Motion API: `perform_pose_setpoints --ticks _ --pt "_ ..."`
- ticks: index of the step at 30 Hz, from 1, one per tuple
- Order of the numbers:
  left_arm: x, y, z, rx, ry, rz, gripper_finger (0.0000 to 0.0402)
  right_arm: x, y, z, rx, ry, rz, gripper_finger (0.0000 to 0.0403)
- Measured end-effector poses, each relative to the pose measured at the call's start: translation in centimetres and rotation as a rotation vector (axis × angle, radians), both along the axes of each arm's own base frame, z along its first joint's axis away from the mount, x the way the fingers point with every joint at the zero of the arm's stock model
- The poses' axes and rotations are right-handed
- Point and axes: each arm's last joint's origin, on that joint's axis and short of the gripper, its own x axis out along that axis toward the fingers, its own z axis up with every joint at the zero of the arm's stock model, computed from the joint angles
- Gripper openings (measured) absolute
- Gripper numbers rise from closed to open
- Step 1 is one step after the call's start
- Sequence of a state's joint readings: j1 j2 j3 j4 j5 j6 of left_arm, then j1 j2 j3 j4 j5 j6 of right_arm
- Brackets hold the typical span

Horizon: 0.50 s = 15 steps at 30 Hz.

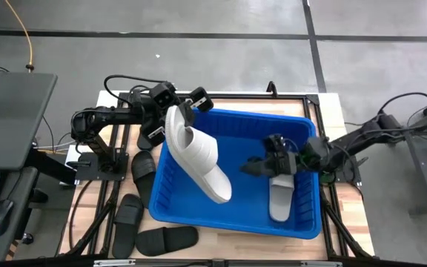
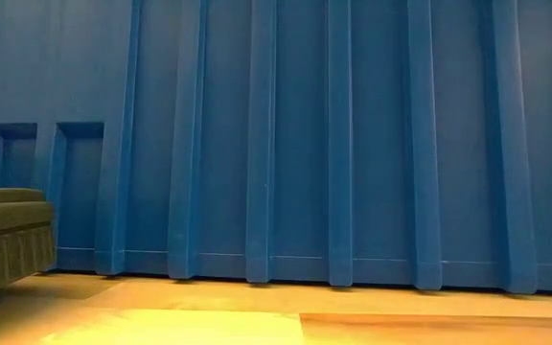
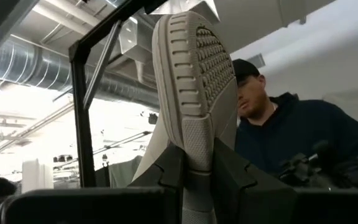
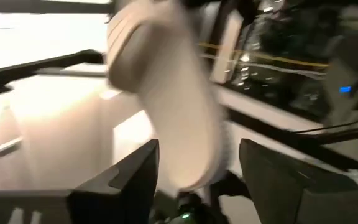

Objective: Pick and place slides into bin
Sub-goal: Put the gray slide into the blue organizer bin

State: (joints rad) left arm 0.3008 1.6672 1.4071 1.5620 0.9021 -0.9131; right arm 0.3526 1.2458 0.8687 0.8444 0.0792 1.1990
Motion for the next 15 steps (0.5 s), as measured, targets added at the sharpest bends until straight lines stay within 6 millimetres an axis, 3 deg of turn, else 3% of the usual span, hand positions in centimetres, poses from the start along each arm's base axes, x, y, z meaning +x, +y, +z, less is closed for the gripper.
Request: perform_pose_setpoints --ticks 8,15 --pt "0.1 0.1 0.0 -0.011 -0.017 0.026 0.0035 3.7 1.4 0.4 -0.022 0.062 0.076 0.0204" --pt "0.0 0.0 0.0 -0.02 -0.011 0.01 0.0034 4.8 0.9 2.0 -0.091 -0.004 0.093 0.02"
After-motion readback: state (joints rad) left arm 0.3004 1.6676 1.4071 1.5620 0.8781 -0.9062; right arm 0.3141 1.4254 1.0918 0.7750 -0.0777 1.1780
